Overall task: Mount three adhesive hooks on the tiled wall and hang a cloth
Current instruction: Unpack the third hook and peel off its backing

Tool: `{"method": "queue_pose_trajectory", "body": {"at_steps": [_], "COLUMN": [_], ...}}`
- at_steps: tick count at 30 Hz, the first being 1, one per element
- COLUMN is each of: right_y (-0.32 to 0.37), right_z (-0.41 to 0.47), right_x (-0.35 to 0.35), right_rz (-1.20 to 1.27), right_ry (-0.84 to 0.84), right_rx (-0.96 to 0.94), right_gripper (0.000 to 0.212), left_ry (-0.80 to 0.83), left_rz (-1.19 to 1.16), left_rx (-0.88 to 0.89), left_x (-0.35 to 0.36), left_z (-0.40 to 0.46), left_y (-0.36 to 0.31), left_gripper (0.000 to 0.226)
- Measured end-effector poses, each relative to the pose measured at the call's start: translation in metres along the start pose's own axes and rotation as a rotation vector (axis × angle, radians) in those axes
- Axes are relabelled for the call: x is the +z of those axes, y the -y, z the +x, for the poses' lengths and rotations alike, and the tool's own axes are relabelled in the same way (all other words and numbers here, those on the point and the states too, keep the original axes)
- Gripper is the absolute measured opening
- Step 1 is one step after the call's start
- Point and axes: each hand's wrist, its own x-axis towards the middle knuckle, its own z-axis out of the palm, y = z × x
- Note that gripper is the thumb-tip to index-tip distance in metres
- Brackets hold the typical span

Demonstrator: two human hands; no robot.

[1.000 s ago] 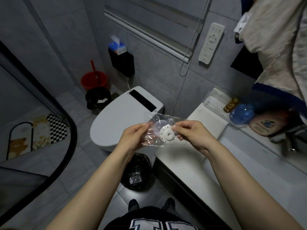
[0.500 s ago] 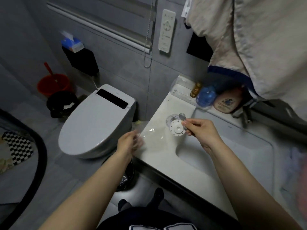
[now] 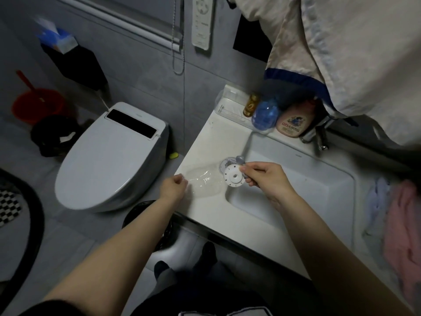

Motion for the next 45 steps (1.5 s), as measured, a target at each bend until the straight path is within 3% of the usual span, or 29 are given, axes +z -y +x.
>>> {"method": "queue_pose_trajectory", "body": {"at_steps": [3,6,8,10,12,16,20,29,36,42,45], "right_y": [-0.001,0.001,0.004,0.007,0.010,0.014,0.018,0.039,0.044,0.044,0.048], "right_z": [0.005,0.007,0.007,0.006,0.003,-0.002,-0.005,-0.005,-0.002,-0.006,-0.010], "right_x": [0.007,0.014,0.020,0.028,0.035,0.046,0.053,0.080,0.093,0.099,0.101], "right_rz": [-0.014,-0.033,-0.031,-0.017,-0.009,-0.011,-0.027,0.226,0.203,0.084,0.064], "right_ry": [0.012,0.054,0.100,0.150,0.192,0.261,0.281,0.277,0.246,0.166,0.142], "right_rx": [0.006,0.002,-0.008,-0.023,-0.039,-0.062,-0.076,-0.041,-0.043,-0.126,-0.174], "right_gripper": [0.012,0.006,0.006,0.011,0.012,0.014,0.011,0.008,0.017,0.010,0.020], "left_ry": [-0.009,-0.089,-0.003,0.241,0.455,0.493,0.444,0.367,0.353,0.370,0.341], "left_rz": [0.316,0.351,0.100,-0.389,-0.688,-0.914,-1.041,-0.970,-1.055,-0.973,-1.052], "left_rx": [0.102,0.286,0.217,-0.054,-0.228,-0.256,-0.190,-0.039,-0.079,0.033,0.010], "left_x": [-0.007,-0.010,-0.008,-0.006,-0.006,-0.014,-0.025,-0.044,-0.055,-0.057,-0.059], "left_z": [-0.005,-0.010,-0.020,-0.033,-0.046,-0.054,-0.057,-0.080,-0.084,-0.091,-0.090], "left_y": [-0.003,-0.009,-0.023,-0.039,-0.051,-0.048,-0.048,-0.066,-0.070,-0.069,-0.069], "left_gripper": [0.031,0.039,0.033,0.027,0.032,0.042,0.029,0.031,0.038,0.034,0.035]}}
